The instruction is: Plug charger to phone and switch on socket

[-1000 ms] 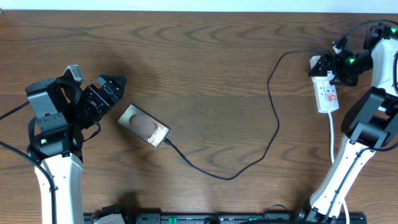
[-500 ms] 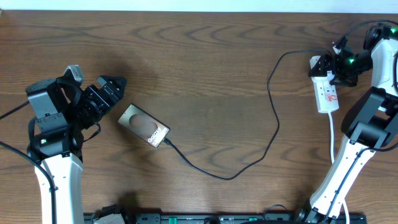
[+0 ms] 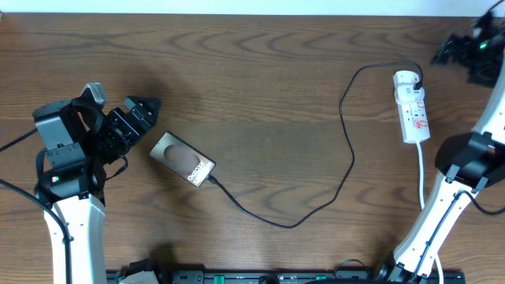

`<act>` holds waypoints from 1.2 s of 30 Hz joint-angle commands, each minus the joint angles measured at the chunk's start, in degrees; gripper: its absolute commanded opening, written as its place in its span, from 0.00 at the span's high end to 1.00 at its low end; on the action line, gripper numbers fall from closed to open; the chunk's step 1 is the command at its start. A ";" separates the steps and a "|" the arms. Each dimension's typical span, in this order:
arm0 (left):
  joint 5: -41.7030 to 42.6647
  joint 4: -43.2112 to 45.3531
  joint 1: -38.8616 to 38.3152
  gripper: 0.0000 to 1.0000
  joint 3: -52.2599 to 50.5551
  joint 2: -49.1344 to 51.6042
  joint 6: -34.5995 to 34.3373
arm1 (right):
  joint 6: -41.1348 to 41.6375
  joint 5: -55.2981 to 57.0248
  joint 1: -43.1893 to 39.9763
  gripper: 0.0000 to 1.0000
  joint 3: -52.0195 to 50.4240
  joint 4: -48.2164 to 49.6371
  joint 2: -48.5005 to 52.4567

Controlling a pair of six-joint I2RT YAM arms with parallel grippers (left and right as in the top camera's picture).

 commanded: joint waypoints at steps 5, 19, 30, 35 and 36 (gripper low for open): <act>-0.48 -0.11 0.09 0.06 1.16 0.02 0.79 | 13.00 9.44 -0.13 0.01 12.76 -0.61 -0.04; -0.48 -0.11 0.09 0.06 1.16 0.02 0.79 | 13.00 9.46 -0.09 0.01 11.78 -0.68 -0.04; -0.46 -1.49 0.09 0.06 1.16 -0.17 0.79 | 13.00 9.49 -0.11 0.01 11.78 -0.68 -0.04; -10.32 -8.22 -0.81 0.06 0.46 -3.96 4.79 | 13.00 9.46 -0.13 0.01 11.78 -0.68 -0.04; -13.84 -9.46 -1.29 0.06 0.07 -5.01 4.85 | 13.00 9.49 -0.13 0.01 11.78 -0.68 -0.04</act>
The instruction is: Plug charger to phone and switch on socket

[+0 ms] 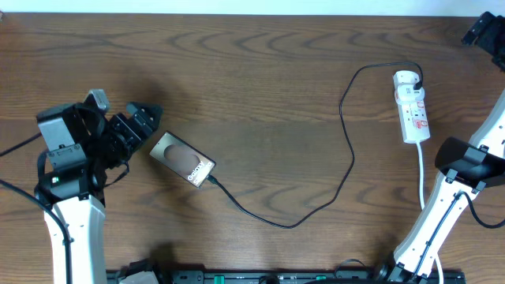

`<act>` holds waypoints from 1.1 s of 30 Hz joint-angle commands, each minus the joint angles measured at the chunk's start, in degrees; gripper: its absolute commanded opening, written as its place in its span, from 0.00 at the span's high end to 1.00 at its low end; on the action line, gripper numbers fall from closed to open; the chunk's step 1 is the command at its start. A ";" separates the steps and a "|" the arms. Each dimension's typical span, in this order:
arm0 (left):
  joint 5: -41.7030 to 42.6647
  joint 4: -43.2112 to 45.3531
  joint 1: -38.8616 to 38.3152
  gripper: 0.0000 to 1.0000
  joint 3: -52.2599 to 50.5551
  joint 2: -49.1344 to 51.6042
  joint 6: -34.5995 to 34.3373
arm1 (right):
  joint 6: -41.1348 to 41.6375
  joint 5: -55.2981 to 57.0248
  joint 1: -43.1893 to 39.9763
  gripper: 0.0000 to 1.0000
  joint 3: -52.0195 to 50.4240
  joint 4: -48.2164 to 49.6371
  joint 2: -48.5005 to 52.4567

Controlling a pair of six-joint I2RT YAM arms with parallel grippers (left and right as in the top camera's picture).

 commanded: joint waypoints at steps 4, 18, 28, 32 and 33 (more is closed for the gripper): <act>-32.20 -5.38 -8.48 0.06 -4.68 -13.20 3.34 | 0.68 0.90 -0.02 0.01 -0.09 -0.20 0.02; -50.25 19.15 -21.11 0.06 -29.22 -50.21 9.25 | 0.70 0.92 -0.02 0.01 -0.09 -0.20 0.02; -45.18 26.27 -21.11 0.06 -44.46 -62.01 16.02 | 0.70 0.92 -0.02 0.01 -0.09 -0.20 0.02; -41.38 26.82 -20.63 0.06 -46.71 -62.88 20.09 | 0.70 0.90 -0.02 0.01 -0.09 -0.20 0.02; -40.33 26.77 -20.57 0.06 -46.93 -62.88 21.14 | 0.70 0.92 -0.02 0.01 -0.09 -0.20 0.02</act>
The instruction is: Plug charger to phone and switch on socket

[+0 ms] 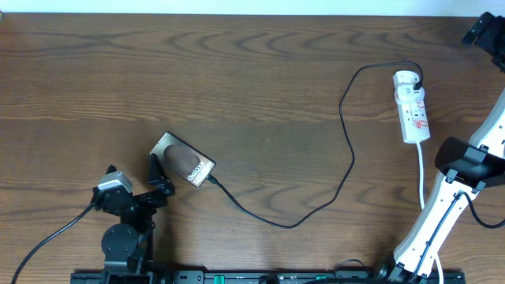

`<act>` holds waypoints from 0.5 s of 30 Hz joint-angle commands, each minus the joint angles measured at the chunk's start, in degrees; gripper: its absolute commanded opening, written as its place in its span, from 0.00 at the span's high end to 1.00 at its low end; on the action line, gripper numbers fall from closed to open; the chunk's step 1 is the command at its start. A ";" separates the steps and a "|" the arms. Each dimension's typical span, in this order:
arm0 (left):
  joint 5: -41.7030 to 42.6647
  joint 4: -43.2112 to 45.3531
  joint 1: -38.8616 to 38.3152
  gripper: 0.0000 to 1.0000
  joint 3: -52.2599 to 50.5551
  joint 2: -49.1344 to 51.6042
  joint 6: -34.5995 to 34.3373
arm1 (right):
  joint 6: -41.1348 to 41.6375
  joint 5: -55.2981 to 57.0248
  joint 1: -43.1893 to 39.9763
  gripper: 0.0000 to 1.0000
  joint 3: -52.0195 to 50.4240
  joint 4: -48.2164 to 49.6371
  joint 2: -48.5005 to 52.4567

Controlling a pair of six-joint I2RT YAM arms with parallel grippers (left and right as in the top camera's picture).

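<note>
The phone [183,160] lies slanted on the wooden table, left of centre. A black charger cable [350,162] meets the phone's lower right end, loops across the table and ends in a plug at the top of the white power strip [412,106] on the right. The strip has red switches; how they are set is too small to read. My left gripper [159,177] stands open just off the phone's near left side, its arm folded low by the front edge. Only a dark piece of my right gripper [483,30] shows in the top right corner.
The right arm's white links and black joint [465,162] stand just right of the power strip's white lead. A black rail [260,278] runs along the table's front edge.
My left arm has dropped from the left side of the table to a folded pose at the front edge, and its gripper now sits beside the phone's near side. Phone, cable, strip and right arm are unchanged.
At first my left gripper was open just left of the phone, and my right gripper hung above the table beyond the power strip. Then the right gripper was back in the top right corner. Now the left arm is folded low too, with the cable still at the phone.
</note>
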 commanded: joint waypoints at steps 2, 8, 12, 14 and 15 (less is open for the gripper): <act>7.87 0.07 0.72 0.06 -1.18 -0.68 8.24 | 0.66 0.72 -0.13 0.01 -0.07 -0.09 0.02; 14.19 -0.96 1.46 0.06 -4.72 -0.68 11.93 | 0.68 0.70 -0.33 0.01 -0.07 -0.09 0.02; 14.25 0.00 1.46 0.06 -5.31 -0.68 12.92 | 0.66 0.70 -0.33 0.01 -0.07 -0.09 0.02; 14.25 -0.02 1.46 0.06 -5.31 -0.68 13.05 | 0.68 0.70 -0.33 0.01 -0.07 -0.09 0.02; 14.25 0.00 1.46 0.06 -5.31 -0.68 13.03 | 0.68 0.70 -0.33 0.01 -0.07 -0.09 0.02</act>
